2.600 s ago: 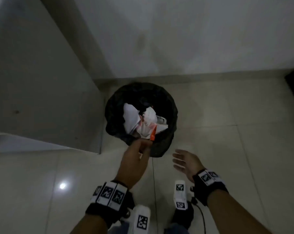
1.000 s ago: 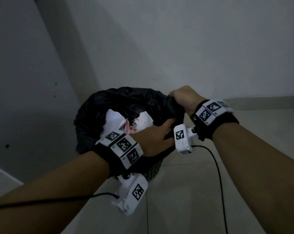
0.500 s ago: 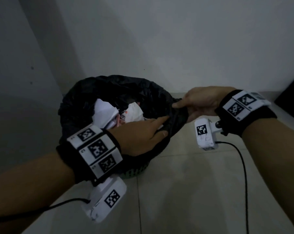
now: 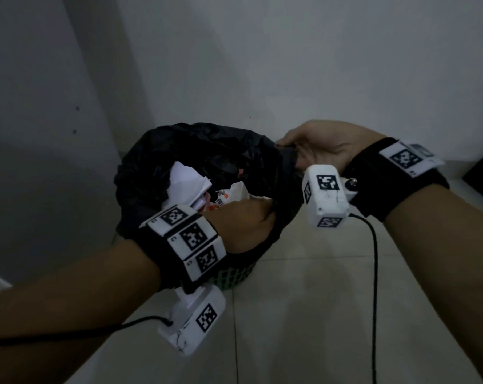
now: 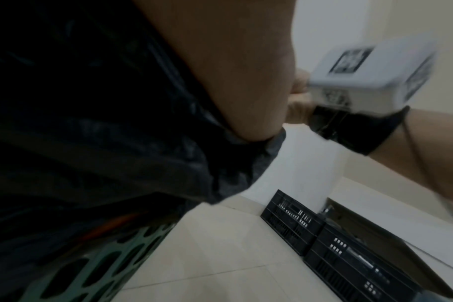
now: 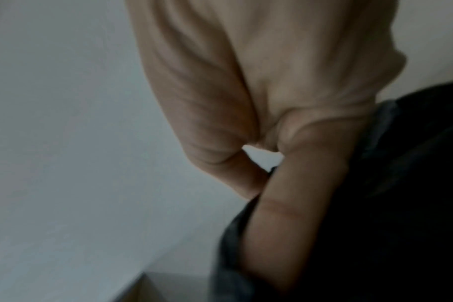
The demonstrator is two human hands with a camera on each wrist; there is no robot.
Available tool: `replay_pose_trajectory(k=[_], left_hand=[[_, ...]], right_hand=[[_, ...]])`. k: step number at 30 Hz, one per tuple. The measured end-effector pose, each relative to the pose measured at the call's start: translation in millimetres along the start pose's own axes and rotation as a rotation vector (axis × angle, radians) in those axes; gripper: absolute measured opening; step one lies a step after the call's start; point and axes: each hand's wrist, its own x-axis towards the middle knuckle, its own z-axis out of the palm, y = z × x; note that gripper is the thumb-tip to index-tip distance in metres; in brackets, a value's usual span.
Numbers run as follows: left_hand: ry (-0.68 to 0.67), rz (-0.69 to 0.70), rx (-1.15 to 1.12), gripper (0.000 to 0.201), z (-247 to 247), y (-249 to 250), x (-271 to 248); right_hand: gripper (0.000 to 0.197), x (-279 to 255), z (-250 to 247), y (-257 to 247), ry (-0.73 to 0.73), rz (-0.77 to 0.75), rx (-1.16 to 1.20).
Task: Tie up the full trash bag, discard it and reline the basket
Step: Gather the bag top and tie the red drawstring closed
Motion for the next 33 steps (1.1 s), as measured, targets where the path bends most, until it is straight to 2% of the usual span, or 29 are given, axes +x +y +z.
replay_pose_trajectory(k=[2, 4, 6, 8, 9, 11, 12, 13, 15, 16, 18, 20, 23, 25, 27, 29, 31, 33], left_hand=[[-0.018, -0.032, -0.02, 0.033, -1, 8, 1], [0.101, -0.088, -0.009, 0.034, -5, 15, 4], [0.113, -0.191, -0.03, 0.032, -9, 12, -3], [0.09, -0.189, -0.033, 0.034, -14, 12, -13], [0.056, -0.178, -0.022, 0.039, -15, 8, -19], [-0.03, -0.166, -0.041, 0.05, -12, 4, -28], [-0.044, -0.159, -0.042, 0.051, -9, 3, -32], [-0.037, -0.143, -0.045, 0.049, -6, 4, -34], [-0.012, -0.121, -0.054, 0.041, -6, 6, -33], [-0.013, -0.13, -0.055, 0.038, -6, 6, -33], [0.002, -0.143, -0.047, 0.036, -8, 7, -32], [0.039, -0.152, -0.042, 0.037, -6, 7, -33], [0.073, -0.145, 0.027, 0.041, -5, 8, -35], [0.084, -0.141, 0.059, 0.047, -11, 9, -37], [0.086, -0.134, 0.068, 0.051, -18, 8, -40], [0.084, -0.141, 0.075, 0.055, -22, 2, -46], [0.053, -0.16, 0.056, 0.064, -20, -5, -54], [0.016, -0.178, 0.035, 0.063, -15, -7, -62]], right_hand=[[0.015, 1, -1, 1, 0.136, -0.034, -0.108], [0.025, 6, -4, 4, 0.286, -0.052, -0.224], [0.034, 10, -4, 5, 0.318, -0.011, -0.237], [0.031, 17, 1, 5, 0.288, 0.006, -0.224], [0.026, 22, 4, 5, 0.324, -0.021, -0.287], [0.017, 34, 3, 3, 0.451, -0.114, -0.588], [0.018, 42, 4, -2, 0.523, -0.198, -0.807], [0.022, 43, 10, -7, 0.589, -0.35, -0.883], [0.025, 41, 33, -23, 0.478, -0.555, -0.596], [0.026, 38, 42, -29, 0.427, -0.63, -0.555], [0.028, 25, 55, -39, 0.377, -0.604, -0.633], [0.033, 14, 56, -47, 0.373, -0.477, -0.849], [0.069, 11, 52, -56, 0.488, -0.319, -1.093], [0.075, 19, 58, -57, 0.521, -0.32, -1.136], [0.071, 29, 63, -55, 0.518, -0.335, -1.147], [0.054, 38, 70, -51, 0.56, -0.428, -1.195], [0.035, 46, 72, -51, 0.613, -0.594, -1.186], [0.025, 45, 77, -53, 0.625, -0.831, -1.042]])
